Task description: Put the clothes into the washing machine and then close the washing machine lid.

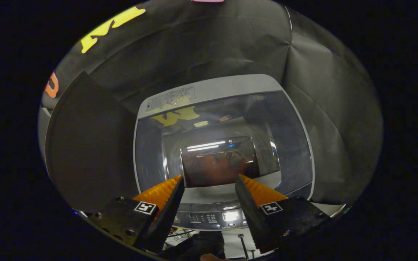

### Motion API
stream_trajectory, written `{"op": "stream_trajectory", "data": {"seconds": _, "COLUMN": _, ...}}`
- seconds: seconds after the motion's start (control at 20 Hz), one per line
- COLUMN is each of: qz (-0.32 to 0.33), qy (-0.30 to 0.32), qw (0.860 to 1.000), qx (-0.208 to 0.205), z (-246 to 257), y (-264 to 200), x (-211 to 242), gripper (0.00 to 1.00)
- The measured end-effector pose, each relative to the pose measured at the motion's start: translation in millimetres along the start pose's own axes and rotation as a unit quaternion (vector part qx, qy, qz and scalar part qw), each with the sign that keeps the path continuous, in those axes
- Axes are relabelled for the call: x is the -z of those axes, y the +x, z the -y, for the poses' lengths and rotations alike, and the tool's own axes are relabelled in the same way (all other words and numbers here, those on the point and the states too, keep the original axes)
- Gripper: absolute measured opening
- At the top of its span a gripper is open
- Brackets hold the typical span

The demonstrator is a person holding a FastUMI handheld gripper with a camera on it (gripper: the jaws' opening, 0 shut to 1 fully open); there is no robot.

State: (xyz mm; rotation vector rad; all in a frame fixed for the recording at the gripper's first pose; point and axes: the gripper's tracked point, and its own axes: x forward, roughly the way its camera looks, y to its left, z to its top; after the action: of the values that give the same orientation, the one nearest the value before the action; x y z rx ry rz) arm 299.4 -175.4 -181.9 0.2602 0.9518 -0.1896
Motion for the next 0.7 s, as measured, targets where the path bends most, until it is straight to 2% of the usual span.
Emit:
{"op": "stream_trajectory", "data": {"seconds": 0.3, "qz": 0.053, "qy": -0.033, "qw": 0.998, "qx": 0.013, "z": 1.9, "y": -8.4, "x": -10.1, "gripper": 0.90}}
{"op": "stream_trajectory", "data": {"seconds": 0.5, "qz": 0.111, "qy": -0.076, "qw": 0.991, "qx": 0.026, "z": 0.6, "y": -24.3, "x": -25.8, "gripper": 0.90}}
{"op": "stream_trajectory", "data": {"seconds": 0.7, "qz": 0.160, "qy": -0.087, "qw": 0.983, "qx": 0.018, "z": -2.7, "y": -36.6, "x": -32.7, "gripper": 0.90}}
